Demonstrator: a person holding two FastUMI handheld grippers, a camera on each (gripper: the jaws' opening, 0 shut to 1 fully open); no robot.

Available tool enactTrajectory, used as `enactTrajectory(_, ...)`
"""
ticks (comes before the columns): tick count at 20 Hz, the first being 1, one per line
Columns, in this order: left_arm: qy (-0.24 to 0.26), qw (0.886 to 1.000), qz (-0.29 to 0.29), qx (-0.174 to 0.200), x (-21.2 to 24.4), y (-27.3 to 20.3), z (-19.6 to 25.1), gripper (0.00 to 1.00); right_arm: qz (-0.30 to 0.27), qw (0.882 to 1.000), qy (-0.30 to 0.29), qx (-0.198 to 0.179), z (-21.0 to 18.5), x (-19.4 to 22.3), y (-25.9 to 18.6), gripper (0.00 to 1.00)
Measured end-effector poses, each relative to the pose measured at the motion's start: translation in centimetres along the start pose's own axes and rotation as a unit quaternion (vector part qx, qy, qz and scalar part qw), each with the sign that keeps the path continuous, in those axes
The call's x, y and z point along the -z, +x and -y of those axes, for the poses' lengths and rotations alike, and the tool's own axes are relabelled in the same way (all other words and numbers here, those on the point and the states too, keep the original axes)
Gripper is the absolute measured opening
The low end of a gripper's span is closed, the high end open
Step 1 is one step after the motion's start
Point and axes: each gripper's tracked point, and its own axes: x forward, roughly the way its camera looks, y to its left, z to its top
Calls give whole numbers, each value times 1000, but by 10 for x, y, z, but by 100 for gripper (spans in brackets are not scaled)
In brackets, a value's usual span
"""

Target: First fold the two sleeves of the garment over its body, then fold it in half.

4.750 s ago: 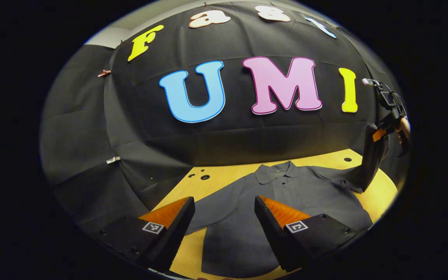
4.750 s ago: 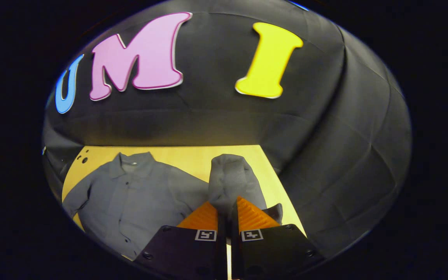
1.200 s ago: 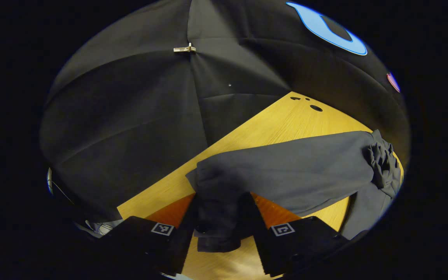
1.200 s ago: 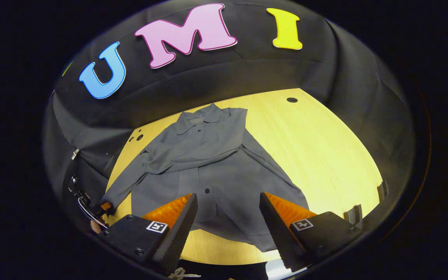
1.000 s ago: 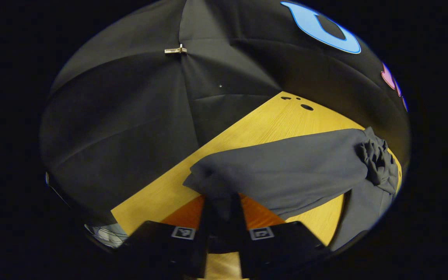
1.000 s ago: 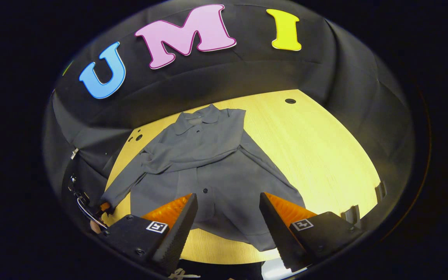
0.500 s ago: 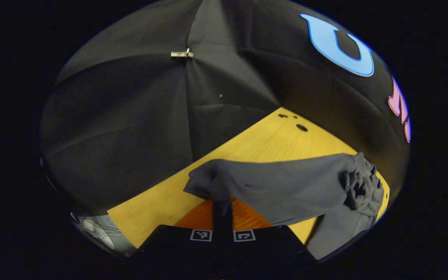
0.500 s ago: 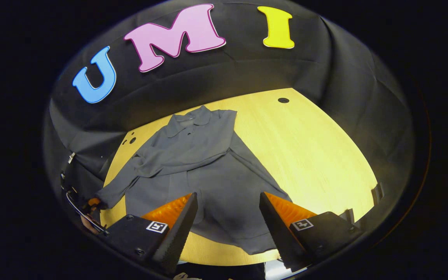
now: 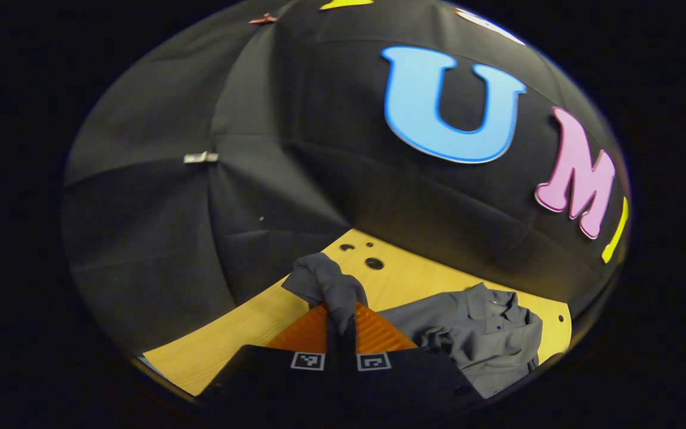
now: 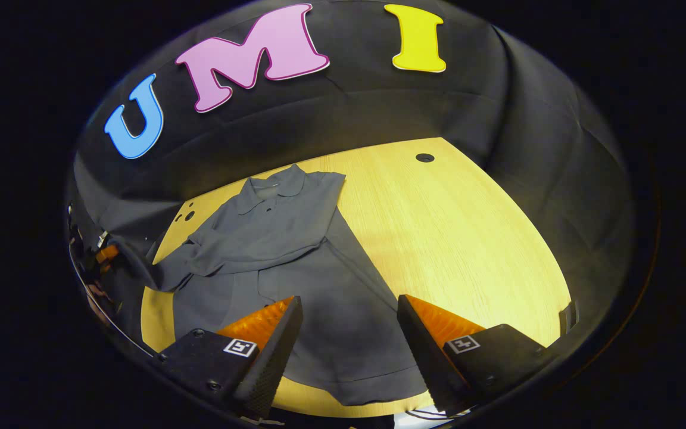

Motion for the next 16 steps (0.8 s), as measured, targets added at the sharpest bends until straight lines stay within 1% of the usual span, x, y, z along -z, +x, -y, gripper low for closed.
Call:
enactTrajectory(2, 16, 999, 8, 38, -5, 0, 56, 6, -4, 1000, 1, -5, 7, -1, 4, 99)
enactTrajectory(3, 19, 998, 8, 59, -3, -3, 86, 2, -7, 1000, 2, -6, 12, -1, 6, 99)
enactTrajectory(4, 22, 997, 4, 78, -1, -5, 115, 5, -9, 1000, 3, -7, 17, 1, 9, 99)
enactTrajectory(5, 25, 995, -1, 97, 3, -6, 140, 5, -14, 1000, 5, -8, 22, 3, 11, 99)
enactTrajectory(7, 30, 991, -15, 127, 16, -8, 188, 5, -24, 1000, 11, -13, 28, 9, 16, 99)
enactTrajectory(8, 28, 989, -23, 141, 23, -11, 214, 8, -30, 999, 14, -15, 32, 13, 19, 99)
enactTrajectory(9, 28, 987, -28, 158, 32, -14, 239, 8, -37, 999, 17, -18, 35, 16, 22, 99)
enactTrajectory(10, 35, 984, -35, 174, 41, -18, 265, 5, -44, 999, 21, -22, 37, 19, 24, 99)
enactTrajectory(12, 49, 977, -52, 201, 61, -27, 304, 5, -56, 998, 28, -33, 39, 22, 29, 99)
enactTrajectory(14, 53, 970, -68, 227, 77, -33, 342, 5, -61, 997, 31, -40, 43, 22, 33, 99)
enactTrajectory(16, 70, 964, -76, 245, 94, -40, 370, 5, -63, 997, 31, -45, 47, 21, 36, 99)
